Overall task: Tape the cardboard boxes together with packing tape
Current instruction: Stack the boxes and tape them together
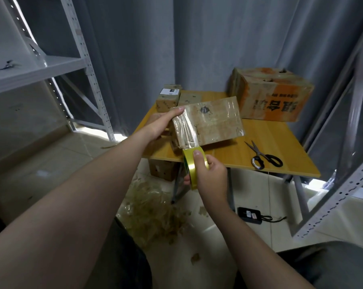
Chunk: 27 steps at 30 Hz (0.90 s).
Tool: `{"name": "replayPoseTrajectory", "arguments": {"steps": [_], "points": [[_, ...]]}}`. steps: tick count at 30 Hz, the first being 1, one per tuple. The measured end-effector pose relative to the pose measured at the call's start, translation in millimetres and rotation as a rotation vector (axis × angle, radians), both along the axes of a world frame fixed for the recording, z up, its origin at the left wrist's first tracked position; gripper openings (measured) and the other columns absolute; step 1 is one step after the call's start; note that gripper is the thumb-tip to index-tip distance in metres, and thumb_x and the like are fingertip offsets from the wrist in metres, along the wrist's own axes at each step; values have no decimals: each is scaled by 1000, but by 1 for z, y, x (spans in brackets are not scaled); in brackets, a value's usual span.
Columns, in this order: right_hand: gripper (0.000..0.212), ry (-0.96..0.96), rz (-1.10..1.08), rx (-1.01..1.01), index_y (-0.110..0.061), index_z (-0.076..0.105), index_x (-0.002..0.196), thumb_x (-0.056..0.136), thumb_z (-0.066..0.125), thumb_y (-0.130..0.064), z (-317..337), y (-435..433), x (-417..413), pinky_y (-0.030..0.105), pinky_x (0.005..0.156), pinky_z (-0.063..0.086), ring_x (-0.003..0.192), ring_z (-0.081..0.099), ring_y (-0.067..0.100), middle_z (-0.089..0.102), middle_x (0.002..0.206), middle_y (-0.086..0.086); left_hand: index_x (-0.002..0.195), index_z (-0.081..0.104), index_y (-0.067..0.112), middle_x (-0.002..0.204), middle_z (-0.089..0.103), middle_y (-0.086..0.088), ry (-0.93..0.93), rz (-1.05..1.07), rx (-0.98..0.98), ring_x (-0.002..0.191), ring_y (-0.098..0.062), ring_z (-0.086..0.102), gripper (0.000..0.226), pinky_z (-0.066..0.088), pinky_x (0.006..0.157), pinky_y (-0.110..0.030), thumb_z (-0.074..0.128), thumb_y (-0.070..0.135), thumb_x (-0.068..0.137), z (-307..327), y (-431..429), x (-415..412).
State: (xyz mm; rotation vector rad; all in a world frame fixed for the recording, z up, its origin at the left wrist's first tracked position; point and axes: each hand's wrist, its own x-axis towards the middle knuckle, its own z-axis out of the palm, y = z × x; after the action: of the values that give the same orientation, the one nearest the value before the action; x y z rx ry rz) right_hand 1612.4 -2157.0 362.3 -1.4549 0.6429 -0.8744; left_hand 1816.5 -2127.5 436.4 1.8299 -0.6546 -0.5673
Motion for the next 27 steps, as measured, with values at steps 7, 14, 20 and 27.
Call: {"name": "replayPoseTrajectory", "arguments": {"steps": [7,14,20,27], "points": [[40,68,9,48,-9,67,89,104,58,-44,-1,1,6,41,54,63,51,72,28,70,59,13,109,75,37,108,78,3,73,-45,50,69,-15,73,63,50,88,-34,64,86,72,1,1,8],[43,54,14,95,-9,69,88,103,57,-47,4,1,16,37,50,61,49,71,29,70,58,13,115,68,22,106,72,-11,184,-54,156,54,-19,69,79,46,45,-18,56,89,75,2,-1,14],[45,92,87,125,-7,67,95,104,54,-49,21,-8,35,38,57,60,52,71,29,72,62,15,102,68,30,119,66,-3,-227,181,97,105,-23,65,43,48,90,-36,65,70,87,-2,-11,22],[36,78,220,143,-14,64,104,104,54,-48,23,-6,44,32,56,58,63,76,29,76,70,15,155,49,27,170,20,1,-475,-230,182,155,-16,24,68,16,113,-19,71,48,95,-4,-17,10]]}}
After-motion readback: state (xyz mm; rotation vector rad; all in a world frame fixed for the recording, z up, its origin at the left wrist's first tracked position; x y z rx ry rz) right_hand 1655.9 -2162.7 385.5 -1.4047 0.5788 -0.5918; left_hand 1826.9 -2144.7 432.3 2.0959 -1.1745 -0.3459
